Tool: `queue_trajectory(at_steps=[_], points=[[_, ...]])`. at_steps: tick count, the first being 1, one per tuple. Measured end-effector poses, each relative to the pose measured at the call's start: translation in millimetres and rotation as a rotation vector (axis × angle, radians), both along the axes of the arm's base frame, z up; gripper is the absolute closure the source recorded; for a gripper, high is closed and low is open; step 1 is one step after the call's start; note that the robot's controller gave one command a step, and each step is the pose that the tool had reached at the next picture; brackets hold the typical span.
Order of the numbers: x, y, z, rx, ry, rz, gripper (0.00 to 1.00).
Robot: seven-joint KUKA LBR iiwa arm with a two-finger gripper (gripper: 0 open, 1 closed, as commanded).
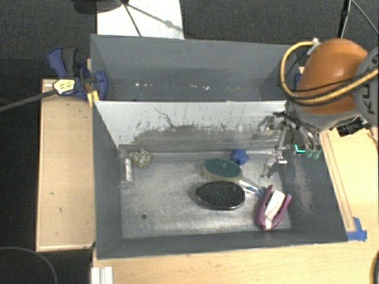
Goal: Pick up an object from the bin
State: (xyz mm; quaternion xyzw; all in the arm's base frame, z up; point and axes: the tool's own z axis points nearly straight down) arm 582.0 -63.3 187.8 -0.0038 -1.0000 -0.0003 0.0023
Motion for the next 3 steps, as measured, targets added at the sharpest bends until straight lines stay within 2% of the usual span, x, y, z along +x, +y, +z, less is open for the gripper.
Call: queue_trajectory(at_steps=[1, 2, 3], points=[[6.9, 20, -83, -0.003, -0.032, 0.111, 0.0], [-18.8, 76, -83, 0.003, -0.005, 0.515, 0.0], [-42.7, 94, -38, 0.001, -0.011, 0.684, 0.0]])
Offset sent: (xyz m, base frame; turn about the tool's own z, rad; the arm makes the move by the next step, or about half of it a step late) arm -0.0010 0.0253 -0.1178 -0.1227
